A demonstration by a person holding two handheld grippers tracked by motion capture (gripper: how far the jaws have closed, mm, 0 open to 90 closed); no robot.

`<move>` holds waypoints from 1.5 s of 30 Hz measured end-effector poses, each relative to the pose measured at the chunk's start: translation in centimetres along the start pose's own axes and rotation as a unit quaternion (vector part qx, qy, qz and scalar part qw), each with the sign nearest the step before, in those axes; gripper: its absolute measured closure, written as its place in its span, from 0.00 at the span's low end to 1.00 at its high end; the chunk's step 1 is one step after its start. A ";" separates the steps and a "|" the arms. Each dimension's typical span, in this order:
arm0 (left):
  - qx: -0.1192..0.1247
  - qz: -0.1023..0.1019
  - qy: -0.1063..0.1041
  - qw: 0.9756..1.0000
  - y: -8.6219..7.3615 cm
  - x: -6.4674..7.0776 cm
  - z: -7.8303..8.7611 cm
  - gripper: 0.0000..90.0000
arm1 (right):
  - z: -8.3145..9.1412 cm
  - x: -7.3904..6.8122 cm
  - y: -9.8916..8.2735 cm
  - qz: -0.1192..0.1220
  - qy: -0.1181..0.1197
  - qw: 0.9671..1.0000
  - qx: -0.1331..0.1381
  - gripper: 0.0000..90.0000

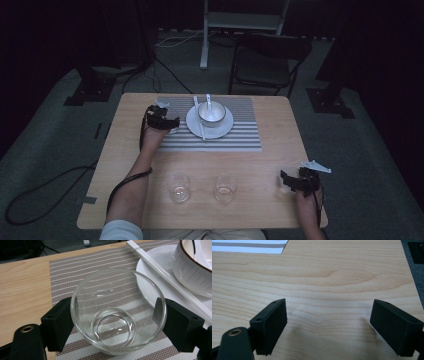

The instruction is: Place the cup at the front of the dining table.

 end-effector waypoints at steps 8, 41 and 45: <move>-0.026 0.020 -0.023 0.999 0.5 0.1 0.5 0.10 | 0.0 0.0 0.0 -0.002 0.001 1.000 0.001 0.15; -0.025 -0.010 -0.025 0.999 -2.1 -1.6 3.2 0.03 | 0.0 0.0 0.0 -0.003 0.000 1.000 0.000 0.15; -0.021 -0.013 -0.028 0.999 -2.6 -1.7 3.7 0.03 | 0.0 0.1 0.0 -0.003 0.000 1.000 -0.001 0.15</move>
Point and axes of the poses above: each handheld gripper's, and its own axes: z roughly backward along the jaws, y roughly out of its top, x roughly to its right, the point moved 5 cm from there along -z, roughly forward along the jaws, and after that the axes turned 15 degrees about z, right-handed, at the moved point
